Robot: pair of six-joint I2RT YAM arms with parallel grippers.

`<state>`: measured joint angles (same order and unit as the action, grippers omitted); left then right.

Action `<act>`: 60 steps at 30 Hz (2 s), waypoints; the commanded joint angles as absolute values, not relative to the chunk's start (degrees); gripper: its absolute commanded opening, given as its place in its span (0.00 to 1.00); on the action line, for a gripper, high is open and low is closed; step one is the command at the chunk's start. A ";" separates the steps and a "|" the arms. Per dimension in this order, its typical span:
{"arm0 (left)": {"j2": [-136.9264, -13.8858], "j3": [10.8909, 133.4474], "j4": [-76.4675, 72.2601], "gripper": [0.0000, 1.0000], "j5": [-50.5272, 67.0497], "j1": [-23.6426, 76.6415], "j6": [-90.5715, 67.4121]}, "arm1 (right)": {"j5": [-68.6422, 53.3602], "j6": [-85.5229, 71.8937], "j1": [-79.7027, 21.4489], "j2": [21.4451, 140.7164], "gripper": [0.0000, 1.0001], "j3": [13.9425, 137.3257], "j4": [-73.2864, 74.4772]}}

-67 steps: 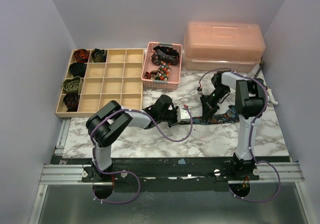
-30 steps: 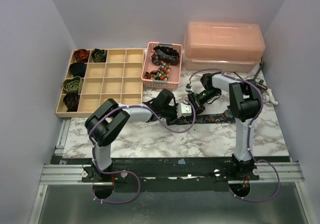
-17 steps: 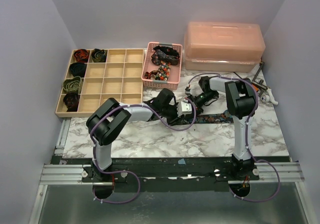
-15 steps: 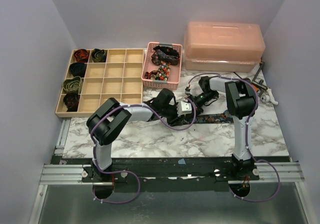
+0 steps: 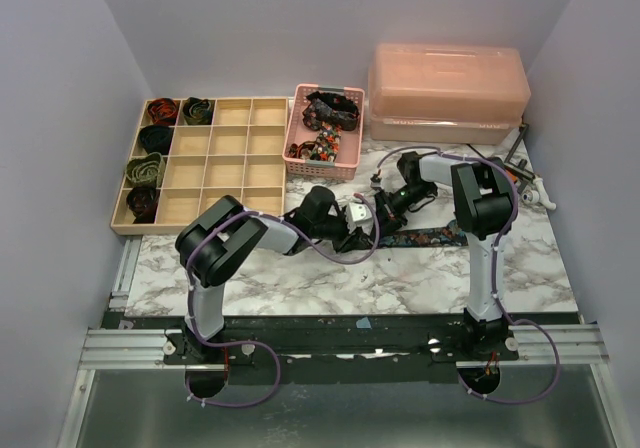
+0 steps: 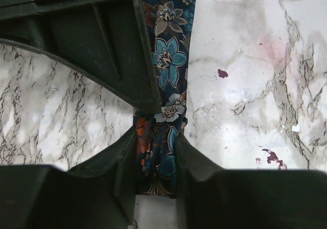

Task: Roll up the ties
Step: Roll the tie at the center of the board.

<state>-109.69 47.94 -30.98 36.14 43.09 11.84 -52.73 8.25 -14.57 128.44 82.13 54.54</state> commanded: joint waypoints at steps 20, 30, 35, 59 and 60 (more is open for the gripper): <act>-111.36 52.90 -4.99 0.18 21.69 46.64 19.54 | -57.31 8.71 -15.62 125.07 0.49 84.24 60.15; -111.88 53.96 -3.94 0.19 21.76 47.04 19.20 | -49.69 7.40 -15.95 127.78 0.29 81.31 54.99; -112.21 54.81 -3.34 0.22 22.22 47.02 19.33 | -44.43 6.88 -15.99 129.15 0.45 79.22 53.36; -104.63 41.17 -36.68 0.70 38.87 41.40 11.05 | -36.59 12.75 -13.15 133.80 0.01 78.29 49.49; -105.31 40.84 -38.37 0.70 39.28 41.44 11.31 | -36.94 13.06 -12.81 134.08 0.01 78.38 49.59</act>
